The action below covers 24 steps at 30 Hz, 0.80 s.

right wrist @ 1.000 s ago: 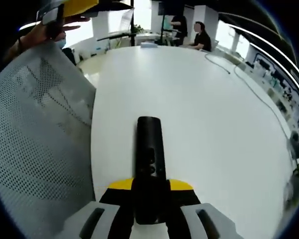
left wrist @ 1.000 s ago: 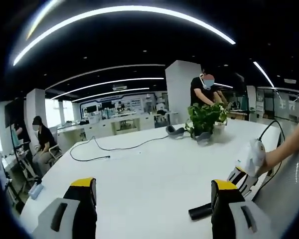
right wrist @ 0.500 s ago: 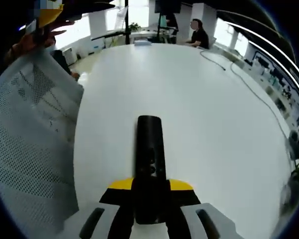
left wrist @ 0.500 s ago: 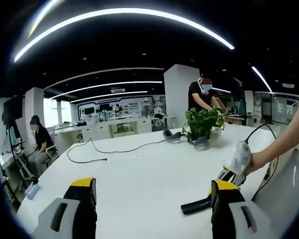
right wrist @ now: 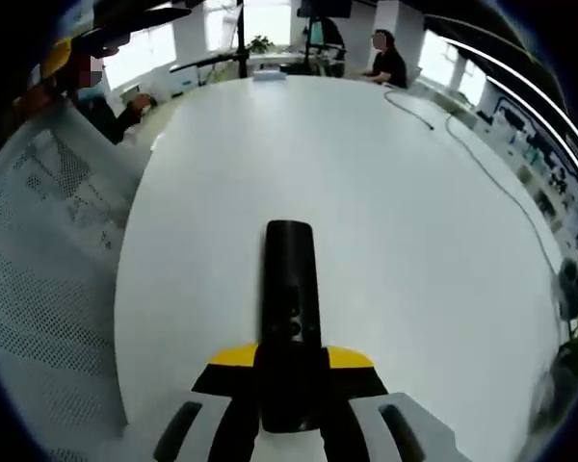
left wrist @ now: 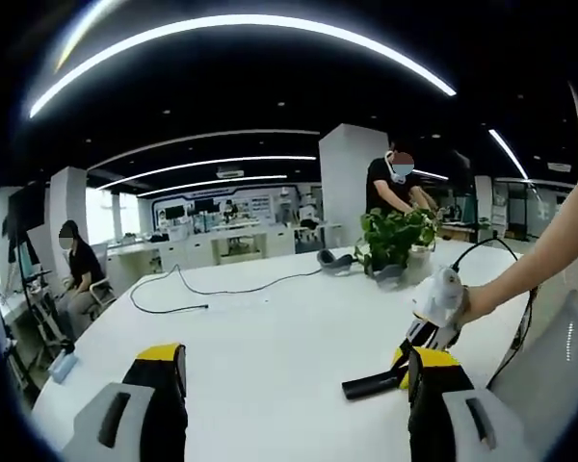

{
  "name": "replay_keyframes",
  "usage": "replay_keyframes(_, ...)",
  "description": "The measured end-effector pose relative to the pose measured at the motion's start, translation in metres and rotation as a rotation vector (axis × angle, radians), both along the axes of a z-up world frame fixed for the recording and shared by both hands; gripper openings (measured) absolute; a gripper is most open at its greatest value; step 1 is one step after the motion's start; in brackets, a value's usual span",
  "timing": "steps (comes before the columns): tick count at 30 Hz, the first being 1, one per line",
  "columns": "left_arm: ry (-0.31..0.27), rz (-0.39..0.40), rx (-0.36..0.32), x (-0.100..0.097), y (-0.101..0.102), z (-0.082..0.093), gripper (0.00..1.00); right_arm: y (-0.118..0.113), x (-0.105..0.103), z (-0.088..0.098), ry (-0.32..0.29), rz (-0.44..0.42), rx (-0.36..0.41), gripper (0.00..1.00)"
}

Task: Press the specified remote control buttons in sequence, fully releasing each button before pressing the next.

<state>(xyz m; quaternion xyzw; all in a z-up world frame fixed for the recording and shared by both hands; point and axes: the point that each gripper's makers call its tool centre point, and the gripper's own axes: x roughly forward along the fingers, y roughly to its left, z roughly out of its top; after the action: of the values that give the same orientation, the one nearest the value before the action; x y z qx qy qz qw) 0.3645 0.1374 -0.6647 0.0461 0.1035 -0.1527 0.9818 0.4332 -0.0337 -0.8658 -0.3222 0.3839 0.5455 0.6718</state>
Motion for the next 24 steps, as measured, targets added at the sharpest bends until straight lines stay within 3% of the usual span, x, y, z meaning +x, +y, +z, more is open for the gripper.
replay_keyframes(24,0.024,0.002,0.012,0.002,0.000,-0.006,1.00,0.001,0.052,-0.001,0.017,0.018,-0.050,0.21)
